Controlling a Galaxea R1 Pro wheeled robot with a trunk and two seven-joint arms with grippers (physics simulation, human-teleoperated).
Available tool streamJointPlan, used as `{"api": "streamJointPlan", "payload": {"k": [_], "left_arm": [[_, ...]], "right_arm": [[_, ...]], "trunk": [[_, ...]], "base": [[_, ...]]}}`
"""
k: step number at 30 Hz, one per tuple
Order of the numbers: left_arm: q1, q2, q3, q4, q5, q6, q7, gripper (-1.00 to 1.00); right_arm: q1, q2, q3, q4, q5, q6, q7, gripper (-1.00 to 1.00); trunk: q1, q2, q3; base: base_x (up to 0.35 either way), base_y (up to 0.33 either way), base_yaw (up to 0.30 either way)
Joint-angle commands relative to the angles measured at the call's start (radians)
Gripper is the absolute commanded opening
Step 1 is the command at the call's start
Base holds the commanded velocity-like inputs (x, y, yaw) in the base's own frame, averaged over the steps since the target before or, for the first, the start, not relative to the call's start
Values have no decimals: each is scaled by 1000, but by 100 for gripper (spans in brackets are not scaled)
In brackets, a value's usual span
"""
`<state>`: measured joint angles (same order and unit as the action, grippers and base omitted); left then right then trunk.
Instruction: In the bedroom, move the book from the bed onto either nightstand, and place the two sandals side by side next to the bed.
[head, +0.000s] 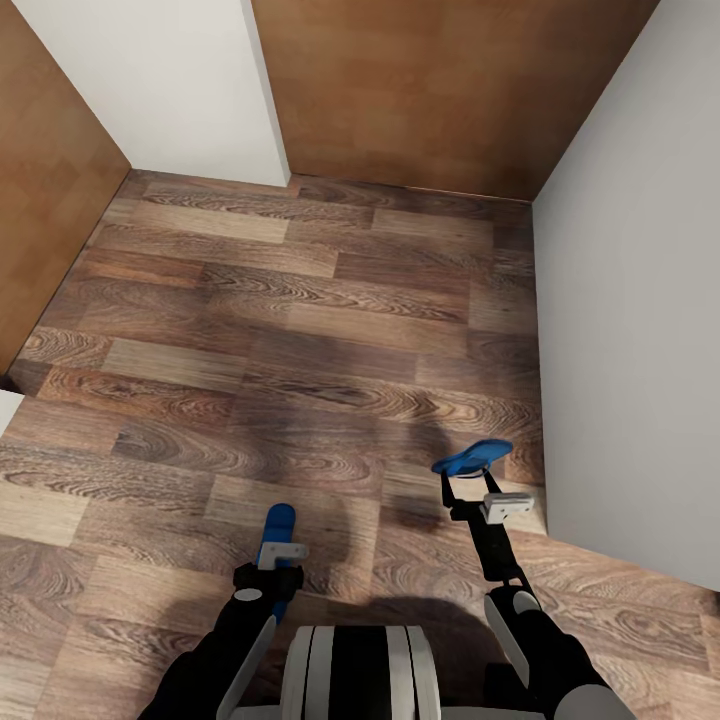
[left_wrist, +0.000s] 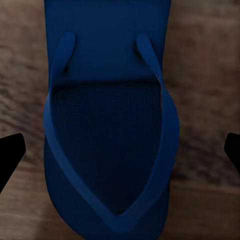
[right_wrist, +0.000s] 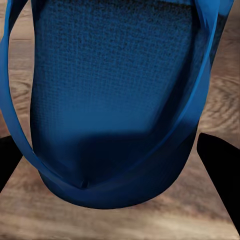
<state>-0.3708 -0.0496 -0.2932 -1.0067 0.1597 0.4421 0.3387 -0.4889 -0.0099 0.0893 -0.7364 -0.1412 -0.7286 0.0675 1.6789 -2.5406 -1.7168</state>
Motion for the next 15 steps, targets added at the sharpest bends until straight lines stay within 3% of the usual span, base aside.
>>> {"api": "streamJointPlan", "payload": {"k": [1, 15], "left_arm": [[0, 1, -3, -1, 11, 3, 9, 100], [0, 1, -7, 54, 8, 4, 12, 100]], "right_arm": [[0, -1, 3, 3, -11, -3, 7, -100], [0, -1, 3, 8, -11, -3, 7, -100]], "trunk": [[0, 0, 0], [0, 0, 0]], "base": [[0, 0, 0], [0, 0, 0]]}}
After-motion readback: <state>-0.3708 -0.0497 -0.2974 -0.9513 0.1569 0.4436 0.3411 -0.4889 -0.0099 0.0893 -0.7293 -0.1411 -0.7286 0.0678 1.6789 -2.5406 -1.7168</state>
